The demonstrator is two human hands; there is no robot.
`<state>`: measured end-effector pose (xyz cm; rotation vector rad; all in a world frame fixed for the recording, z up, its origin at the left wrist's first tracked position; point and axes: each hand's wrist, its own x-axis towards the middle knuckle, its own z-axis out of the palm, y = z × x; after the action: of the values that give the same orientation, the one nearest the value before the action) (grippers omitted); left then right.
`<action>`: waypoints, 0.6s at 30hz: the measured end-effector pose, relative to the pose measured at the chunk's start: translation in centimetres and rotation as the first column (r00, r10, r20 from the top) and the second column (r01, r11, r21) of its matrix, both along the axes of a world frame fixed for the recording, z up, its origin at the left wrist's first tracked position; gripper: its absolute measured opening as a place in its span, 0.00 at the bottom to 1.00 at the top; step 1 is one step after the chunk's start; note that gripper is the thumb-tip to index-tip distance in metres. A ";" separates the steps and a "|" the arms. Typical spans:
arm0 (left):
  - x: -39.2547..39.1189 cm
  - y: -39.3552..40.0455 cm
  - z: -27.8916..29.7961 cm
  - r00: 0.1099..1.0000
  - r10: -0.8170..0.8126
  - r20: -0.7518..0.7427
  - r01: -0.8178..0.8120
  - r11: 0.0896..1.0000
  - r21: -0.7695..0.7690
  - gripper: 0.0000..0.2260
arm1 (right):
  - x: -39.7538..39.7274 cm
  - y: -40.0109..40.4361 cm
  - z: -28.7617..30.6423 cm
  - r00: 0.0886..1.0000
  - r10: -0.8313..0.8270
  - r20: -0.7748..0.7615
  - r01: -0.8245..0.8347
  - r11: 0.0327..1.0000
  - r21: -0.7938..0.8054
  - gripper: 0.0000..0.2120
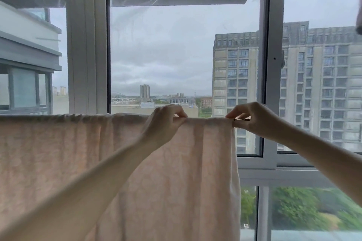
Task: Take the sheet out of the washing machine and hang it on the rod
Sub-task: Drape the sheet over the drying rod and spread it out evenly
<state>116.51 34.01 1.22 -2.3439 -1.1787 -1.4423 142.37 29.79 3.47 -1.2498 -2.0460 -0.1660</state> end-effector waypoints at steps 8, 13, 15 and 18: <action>-5.1 1.8 0.6 0.914 0.336 0.226 -0.352 0.935 0.035 0.03 | -2.8 0.7 1.7 0.996 -0.059 -0.069 0.070 0.982 0.174 0.06; -3.4 -0.4 -0.5 0.934 0.340 0.110 -0.357 0.907 0.222 0.15 | -4.1 1.5 1.3 0.992 0.098 0.080 -0.093 0.994 -0.059 0.06; -0.8 -1.8 -0.9 0.971 0.237 0.018 -0.231 0.925 0.302 0.14 | -3.9 2.0 1.5 0.992 0.098 0.082 -0.091 0.992 -0.084 0.07; 3.1 -3.0 -2.4 0.997 0.063 -0.038 -0.049 0.952 0.304 0.05 | -3.6 2.2 2.4 0.989 0.124 0.085 -0.112 0.985 -0.135 0.06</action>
<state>119.65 30.96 -1.18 -2.1069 -0.9278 -1.4250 138.78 32.01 5.87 -1.2137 -2.2349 -0.0365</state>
